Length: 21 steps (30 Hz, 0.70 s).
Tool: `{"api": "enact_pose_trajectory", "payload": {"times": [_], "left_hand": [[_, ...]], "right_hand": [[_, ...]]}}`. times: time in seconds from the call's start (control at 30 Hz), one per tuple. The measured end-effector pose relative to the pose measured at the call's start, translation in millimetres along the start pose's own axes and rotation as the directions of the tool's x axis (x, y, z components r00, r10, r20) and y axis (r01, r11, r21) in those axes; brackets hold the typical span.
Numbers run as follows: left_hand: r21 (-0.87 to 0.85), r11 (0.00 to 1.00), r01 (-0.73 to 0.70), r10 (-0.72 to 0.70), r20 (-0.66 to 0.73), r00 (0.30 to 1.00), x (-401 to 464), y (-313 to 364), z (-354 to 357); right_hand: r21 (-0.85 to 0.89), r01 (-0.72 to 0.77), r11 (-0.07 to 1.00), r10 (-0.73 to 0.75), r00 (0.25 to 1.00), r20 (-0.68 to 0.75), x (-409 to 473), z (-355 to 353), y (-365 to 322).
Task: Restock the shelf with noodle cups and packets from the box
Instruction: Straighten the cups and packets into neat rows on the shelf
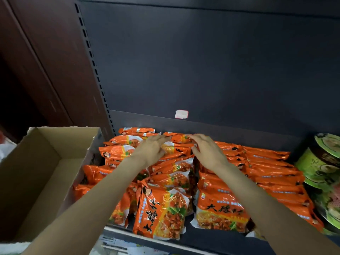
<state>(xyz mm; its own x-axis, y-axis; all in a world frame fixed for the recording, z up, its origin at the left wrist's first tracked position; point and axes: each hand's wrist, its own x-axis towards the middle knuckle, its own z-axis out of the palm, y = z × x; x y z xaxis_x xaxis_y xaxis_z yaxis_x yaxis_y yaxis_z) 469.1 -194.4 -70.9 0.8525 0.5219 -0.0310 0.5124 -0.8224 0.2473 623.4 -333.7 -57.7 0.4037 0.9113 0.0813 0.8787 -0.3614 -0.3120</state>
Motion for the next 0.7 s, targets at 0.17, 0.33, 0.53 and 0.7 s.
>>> {"api": "enact_pose_trajectory", "payload": {"times": [0.17,0.33,0.53,0.7], "left_hand": [[0.158,0.985,-0.075,0.061,0.093,0.994,8,-5,6],[0.121,0.984,-0.128,0.110,0.144,0.983,9,-14,6],[-0.092,0.990,-0.106,0.119,0.153,0.981,12,-23,4],[-0.301,0.953,0.026,-0.009,0.059,0.998,20,-29,1]], "right_hand": [[0.050,-0.002,0.999,-0.001,0.998,0.068,30,7,10],[-0.019,0.017,1.000,-0.017,0.999,0.031,47,15,10],[-0.179,-0.008,0.984,0.019,0.998,0.064,64,22,-2],[-0.293,-0.024,0.956,0.023,1.000,-0.005,72,25,-8]]}}
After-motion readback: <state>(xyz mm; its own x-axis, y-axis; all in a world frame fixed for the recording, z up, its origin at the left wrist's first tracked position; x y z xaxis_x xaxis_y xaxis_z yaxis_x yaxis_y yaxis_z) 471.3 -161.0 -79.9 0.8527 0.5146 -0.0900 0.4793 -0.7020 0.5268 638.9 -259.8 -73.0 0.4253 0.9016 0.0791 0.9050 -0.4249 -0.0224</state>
